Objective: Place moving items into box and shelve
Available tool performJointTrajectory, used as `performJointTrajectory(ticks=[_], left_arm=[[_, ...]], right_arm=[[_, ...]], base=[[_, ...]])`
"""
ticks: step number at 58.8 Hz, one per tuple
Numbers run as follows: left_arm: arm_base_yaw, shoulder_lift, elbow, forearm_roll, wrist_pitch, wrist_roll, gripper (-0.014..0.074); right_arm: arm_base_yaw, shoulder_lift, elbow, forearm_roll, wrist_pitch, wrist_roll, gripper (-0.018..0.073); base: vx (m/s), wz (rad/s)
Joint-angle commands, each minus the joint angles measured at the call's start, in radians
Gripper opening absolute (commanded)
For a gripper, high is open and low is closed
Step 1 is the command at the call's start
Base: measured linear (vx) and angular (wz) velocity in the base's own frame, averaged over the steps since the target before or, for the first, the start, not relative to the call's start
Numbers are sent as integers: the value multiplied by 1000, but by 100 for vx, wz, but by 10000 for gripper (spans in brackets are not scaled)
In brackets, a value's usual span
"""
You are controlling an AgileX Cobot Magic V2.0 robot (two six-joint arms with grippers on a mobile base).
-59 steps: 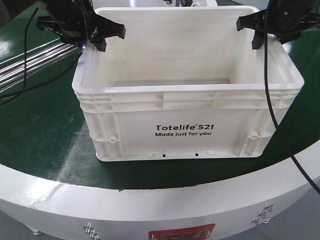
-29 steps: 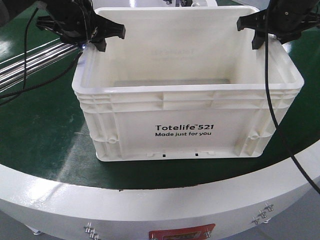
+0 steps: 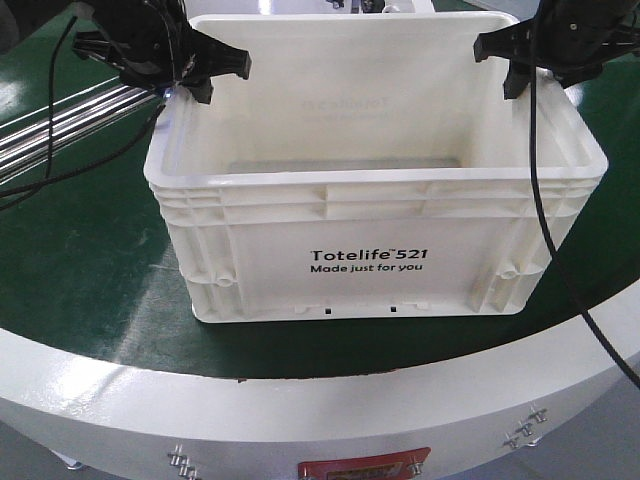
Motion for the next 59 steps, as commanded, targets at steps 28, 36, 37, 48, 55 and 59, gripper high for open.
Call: performJointTrajectory(ticks=[28, 36, 37, 48, 55, 59], left_arm=[[-3, -61, -28, -6, -33, 17, 313], [-3, -61, -28, -6, -33, 17, 313], [-3, -61, -28, -6, -33, 17, 313], [-3, -61, -28, -6, -33, 17, 313], [-3, -61, -28, -6, -33, 17, 313], [-3, -61, -28, -6, -33, 17, 313]], right_arm=[[-3, -35, -28, 3, 37, -9, 459], [-3, -35, -28, -3, 37, -5, 492], [-3, -35, -28, -3, 37, -4, 491], [-3, -35, -28, -5, 37, 3, 440], [-3, -35, -28, -19, 37, 21, 304], [-3, -35, -28, -26, 37, 21, 196]], base=[[0, 0], [0, 0], [0, 0], [0, 0], [0, 0], [0, 0]])
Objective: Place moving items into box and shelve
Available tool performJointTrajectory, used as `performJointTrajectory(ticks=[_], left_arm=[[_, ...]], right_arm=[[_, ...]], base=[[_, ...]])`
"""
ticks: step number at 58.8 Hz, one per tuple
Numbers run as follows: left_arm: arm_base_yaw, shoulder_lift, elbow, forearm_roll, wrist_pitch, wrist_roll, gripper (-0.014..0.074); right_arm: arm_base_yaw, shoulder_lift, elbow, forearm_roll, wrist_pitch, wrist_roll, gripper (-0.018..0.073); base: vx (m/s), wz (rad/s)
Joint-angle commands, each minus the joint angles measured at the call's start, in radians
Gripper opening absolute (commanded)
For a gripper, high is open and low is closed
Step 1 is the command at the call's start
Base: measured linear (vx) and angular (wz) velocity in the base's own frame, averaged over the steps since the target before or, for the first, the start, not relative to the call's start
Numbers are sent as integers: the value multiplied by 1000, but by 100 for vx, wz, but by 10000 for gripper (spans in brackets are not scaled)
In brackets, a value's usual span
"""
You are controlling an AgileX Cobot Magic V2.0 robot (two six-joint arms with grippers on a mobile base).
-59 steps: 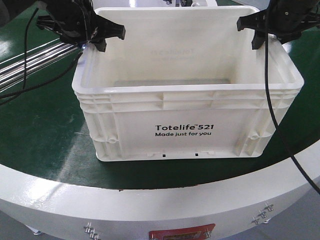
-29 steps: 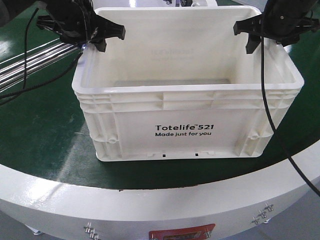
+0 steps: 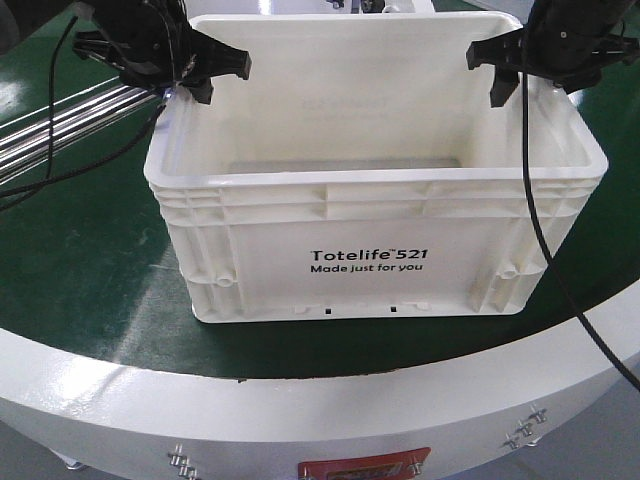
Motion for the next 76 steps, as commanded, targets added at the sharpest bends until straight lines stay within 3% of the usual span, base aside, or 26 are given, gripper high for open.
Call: performJointTrajectory(ticks=[1, 7, 17, 32, 52, 64, 76], left_arm=[[-3, -61, -28, -6, -35, 14, 313], [-3, -61, -28, -7, -36, 13, 309], [-3, -61, -28, -7, -45, 12, 256], [-3, -61, -28, -6, -67, 16, -10], [-3, -61, -28, -5, -67, 16, -4], [-3, -63, -28, 46, -68, 16, -2], [-3, -74, -28, 49, -87, 16, -1]], right_arm=[[-3, -55, -28, -25, 36, 5, 170], [-3, -55, -28, -31, 36, 1, -17], [-3, -55, -28, -34, 36, 0, -11], [-3, -65, -28, -50, 36, -3, -8], [-3, -84, -28, -77, 36, -6, -8], [-3, -92, -28, -81, 36, -6, -8], [-3, -107, -28, -83, 36, -10, -8]], base=[[0, 0], [0, 0], [0, 0], [0, 0], [0, 0], [0, 0], [0, 0]])
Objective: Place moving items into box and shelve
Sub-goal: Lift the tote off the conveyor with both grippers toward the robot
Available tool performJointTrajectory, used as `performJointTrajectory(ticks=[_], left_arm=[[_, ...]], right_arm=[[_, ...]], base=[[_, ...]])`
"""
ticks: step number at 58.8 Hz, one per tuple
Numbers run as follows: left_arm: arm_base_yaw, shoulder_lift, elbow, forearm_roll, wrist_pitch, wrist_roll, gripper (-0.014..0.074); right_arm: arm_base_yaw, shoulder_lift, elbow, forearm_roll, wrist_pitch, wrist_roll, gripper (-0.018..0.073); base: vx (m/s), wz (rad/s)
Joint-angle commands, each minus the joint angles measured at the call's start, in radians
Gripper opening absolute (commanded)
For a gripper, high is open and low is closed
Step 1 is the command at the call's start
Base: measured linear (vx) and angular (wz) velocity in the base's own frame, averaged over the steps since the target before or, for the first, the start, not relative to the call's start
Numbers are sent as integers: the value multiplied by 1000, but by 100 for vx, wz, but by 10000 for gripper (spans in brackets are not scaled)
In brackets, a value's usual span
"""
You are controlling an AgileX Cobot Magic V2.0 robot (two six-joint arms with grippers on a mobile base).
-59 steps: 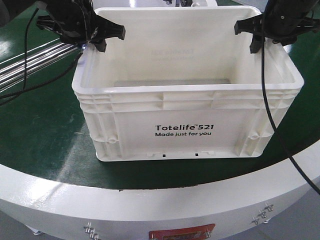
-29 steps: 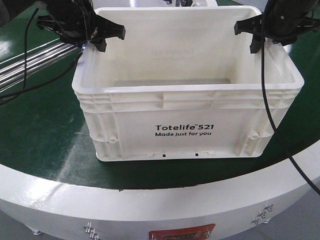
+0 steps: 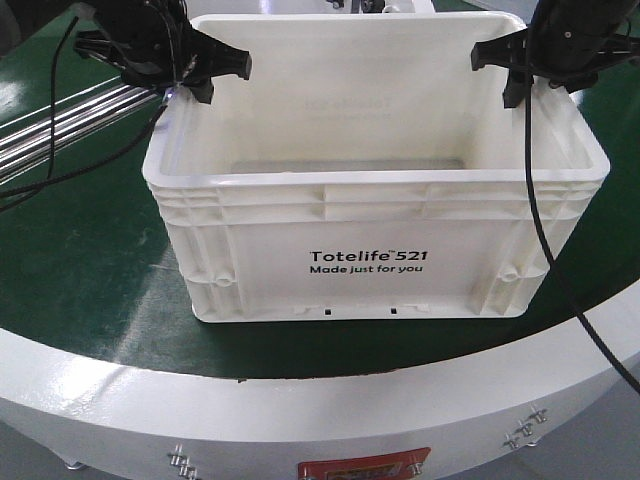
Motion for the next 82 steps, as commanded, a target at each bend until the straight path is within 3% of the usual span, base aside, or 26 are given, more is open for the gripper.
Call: performJointTrajectory(ticks=[1, 17, 30, 82], left_arm=[[-3, -74, -28, 43, -85, 16, -1], [-3, -113, -28, 101, -116, 16, -1], [-3, -159, -28, 101, -162, 15, -1], [-6, -310, -28, 130, -86, 16, -1]], right_arm=[[-3, -90, -35, -68, 18, -18, -8], [-3, -138, -35, -113, 18, -27, -8], [-3, -171, -35, -113, 18, -27, -8], [-2, -319, -35, -90, 18, -23, -8]], base=[[0, 0], [0, 0], [0, 0], [0, 0]])
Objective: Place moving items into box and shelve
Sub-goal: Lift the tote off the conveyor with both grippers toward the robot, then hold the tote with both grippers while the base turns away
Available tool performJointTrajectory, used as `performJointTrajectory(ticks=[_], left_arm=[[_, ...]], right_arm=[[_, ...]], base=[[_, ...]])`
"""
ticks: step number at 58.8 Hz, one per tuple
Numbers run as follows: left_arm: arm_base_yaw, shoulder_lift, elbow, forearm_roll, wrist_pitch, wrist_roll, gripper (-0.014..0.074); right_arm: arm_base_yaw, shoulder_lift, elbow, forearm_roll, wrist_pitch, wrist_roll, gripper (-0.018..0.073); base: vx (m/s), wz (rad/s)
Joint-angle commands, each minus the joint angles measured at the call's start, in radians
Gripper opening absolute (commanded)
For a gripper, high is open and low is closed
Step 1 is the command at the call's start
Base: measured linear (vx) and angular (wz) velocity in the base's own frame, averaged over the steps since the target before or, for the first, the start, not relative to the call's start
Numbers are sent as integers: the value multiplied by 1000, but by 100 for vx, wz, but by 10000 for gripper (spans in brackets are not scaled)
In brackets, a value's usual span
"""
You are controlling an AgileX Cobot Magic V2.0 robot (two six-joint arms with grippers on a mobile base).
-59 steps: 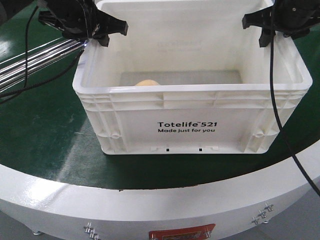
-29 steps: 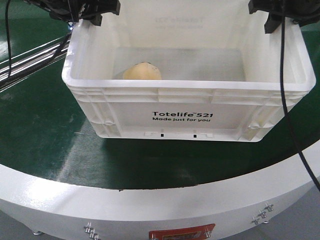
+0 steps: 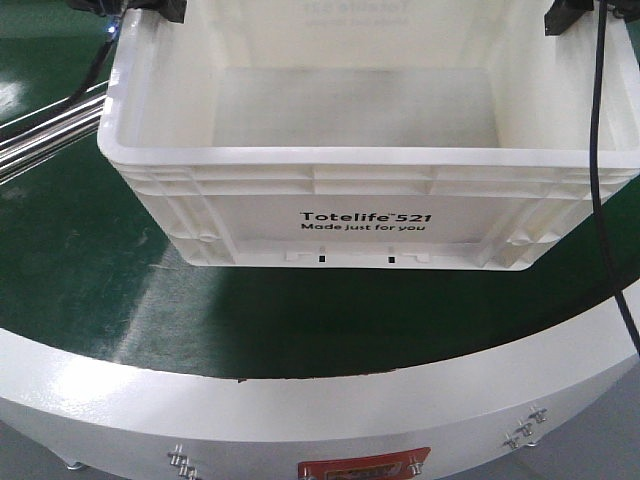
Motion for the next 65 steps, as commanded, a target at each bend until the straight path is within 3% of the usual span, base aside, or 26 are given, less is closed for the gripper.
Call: performJointTrajectory(ticks=[1, 10, 30, 65], left_arm=[[9, -81, -38, 113, -61, 12, -1], [9, -97, -38, 165, -48, 4, -1], [9, -100, -38, 137, -53, -27, -1], [9, -100, -38, 137, -71, -25, 0]], right_arm=[[-13, -73, -39, -96, 3, -12, -8], [-13, -73, -39, -92, 3, -12, -8], [-13, -73, -39, -140, 3, -8, -6], [-13, -73, -39, -139, 3, -17, -5]], base=[[0, 0], [0, 0], [0, 0], [0, 0]])
